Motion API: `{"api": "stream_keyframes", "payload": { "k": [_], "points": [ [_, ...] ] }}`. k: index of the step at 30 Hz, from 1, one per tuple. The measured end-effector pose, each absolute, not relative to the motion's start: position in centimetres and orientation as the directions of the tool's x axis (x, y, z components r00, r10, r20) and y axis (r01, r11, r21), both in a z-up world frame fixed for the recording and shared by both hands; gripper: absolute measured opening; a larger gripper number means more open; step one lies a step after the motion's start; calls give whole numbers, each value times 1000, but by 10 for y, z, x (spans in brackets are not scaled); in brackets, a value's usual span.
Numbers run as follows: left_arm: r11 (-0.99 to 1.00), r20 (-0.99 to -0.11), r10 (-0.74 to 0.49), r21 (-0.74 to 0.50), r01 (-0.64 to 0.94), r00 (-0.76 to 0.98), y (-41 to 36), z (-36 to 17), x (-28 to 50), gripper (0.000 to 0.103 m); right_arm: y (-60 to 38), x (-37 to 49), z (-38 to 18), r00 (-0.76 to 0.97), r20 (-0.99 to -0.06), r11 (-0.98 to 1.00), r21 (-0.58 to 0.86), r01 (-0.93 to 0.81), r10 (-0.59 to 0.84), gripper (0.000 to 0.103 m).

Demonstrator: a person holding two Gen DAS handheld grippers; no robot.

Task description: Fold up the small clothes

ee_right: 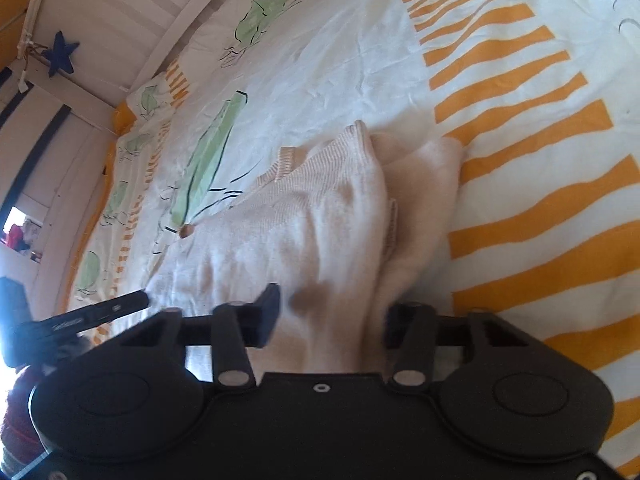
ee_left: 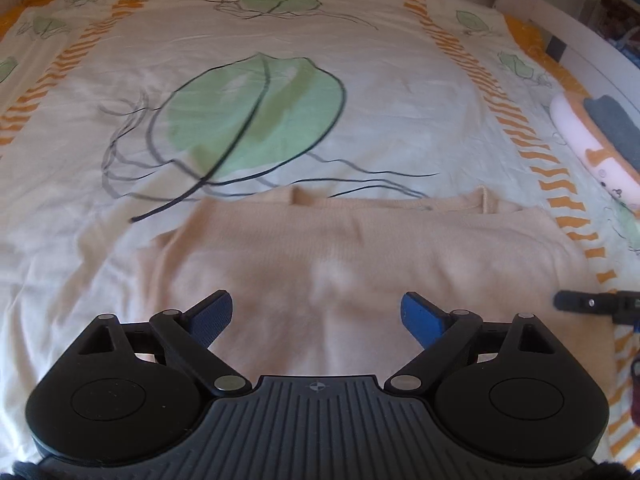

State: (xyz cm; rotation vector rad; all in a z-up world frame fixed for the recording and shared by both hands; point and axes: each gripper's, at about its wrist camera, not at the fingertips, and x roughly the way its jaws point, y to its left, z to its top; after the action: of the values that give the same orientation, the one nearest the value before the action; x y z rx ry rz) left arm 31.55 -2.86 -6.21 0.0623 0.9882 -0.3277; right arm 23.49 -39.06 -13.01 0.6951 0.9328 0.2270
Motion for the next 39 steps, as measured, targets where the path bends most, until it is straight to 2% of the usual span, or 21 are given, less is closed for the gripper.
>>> {"api": "stream_keyframes", "payload": {
  "k": [1, 8, 12, 17, 21, 26, 32, 39],
  "points": [
    [952, -827, -240, -97, 291, 508, -20, -62, 313, 92, -389, 235, -129, 594, -666, 778, 620, 105, 450, 28],
    [969, -798, -226, -126, 213, 559, 39, -59, 319, 92, -367, 232, -99, 626, -671, 845, 533, 34, 398, 27],
    [966, -797, -258, -229, 122, 546, 70, -60, 332, 92, -346, 239, -76, 634, -667, 856, 517, 16, 391, 27],
    [949, -739, -305, -287, 129, 600, 88, -34, 333, 92, -302, 261, -57, 609, -655, 846, 530, -50, 447, 27],
    [931, -709, -341, -345, 118, 617, 100, -25, 333, 92, -262, 278, -60, 572, -637, 811, 579, -86, 516, 27],
    [930, -708, -344, -345, 124, 617, 105, -23, 333, 92, -218, 295, -74, 534, -598, 742, 664, -87, 598, 26],
    [919, -690, -356, -380, 104, 630, 116, -20, 334, 92, -179, 303, -88, 524, -578, 703, 709, -56, 625, 26],
    [915, -692, -353, -396, 78, 630, 122, -21, 337, 92, -132, 303, -92, 543, -633, 785, 614, -83, 552, 27]
  ]
}}
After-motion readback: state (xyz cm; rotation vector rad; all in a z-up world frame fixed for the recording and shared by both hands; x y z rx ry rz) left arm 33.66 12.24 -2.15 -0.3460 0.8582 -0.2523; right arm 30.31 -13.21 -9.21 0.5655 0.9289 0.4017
